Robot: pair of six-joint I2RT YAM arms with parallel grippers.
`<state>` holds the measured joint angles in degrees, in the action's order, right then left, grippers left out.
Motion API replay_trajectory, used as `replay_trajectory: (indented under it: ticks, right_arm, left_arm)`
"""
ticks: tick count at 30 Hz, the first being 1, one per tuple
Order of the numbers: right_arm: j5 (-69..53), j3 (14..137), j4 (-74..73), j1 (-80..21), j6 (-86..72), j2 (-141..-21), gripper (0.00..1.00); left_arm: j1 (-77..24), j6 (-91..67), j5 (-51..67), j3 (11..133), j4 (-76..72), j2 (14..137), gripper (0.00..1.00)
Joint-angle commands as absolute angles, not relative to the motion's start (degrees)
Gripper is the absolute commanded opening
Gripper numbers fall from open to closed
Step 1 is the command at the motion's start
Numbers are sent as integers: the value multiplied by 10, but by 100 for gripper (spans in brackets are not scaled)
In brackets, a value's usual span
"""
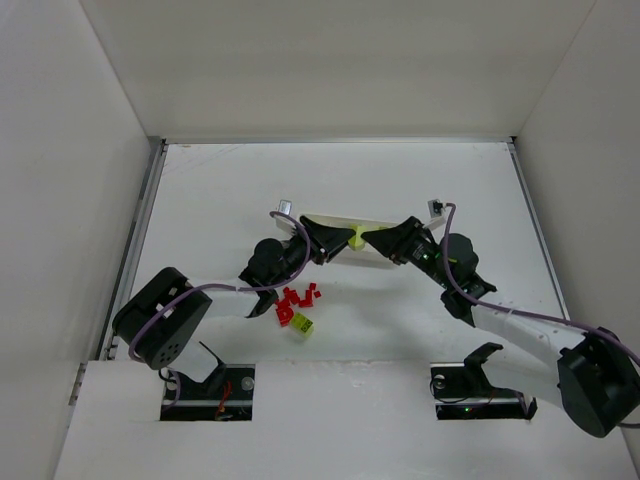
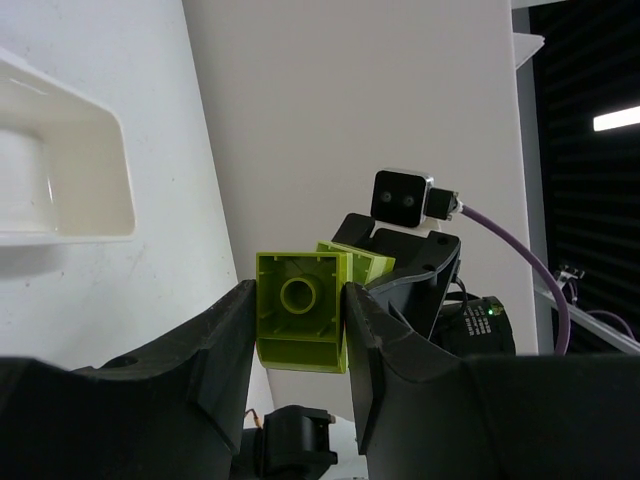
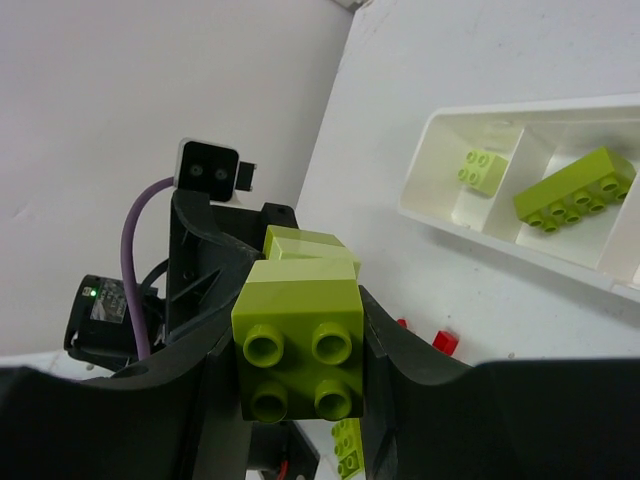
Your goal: Sort the legos into containers by color
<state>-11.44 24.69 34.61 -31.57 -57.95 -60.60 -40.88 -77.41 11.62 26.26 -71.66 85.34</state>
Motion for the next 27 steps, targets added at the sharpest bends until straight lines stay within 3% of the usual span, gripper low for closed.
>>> replay_trajectory:
  ticks: [1, 27]
  right_arm:
    - [-114, 269, 363, -333, -569, -621, 32]
    - [-129, 251, 404, -342, -600, -622, 43]
  left_arm:
    - [-421, -774, 141, 288, -791, 849, 15]
    - [-431, -812, 138, 277, -858, 838, 15]
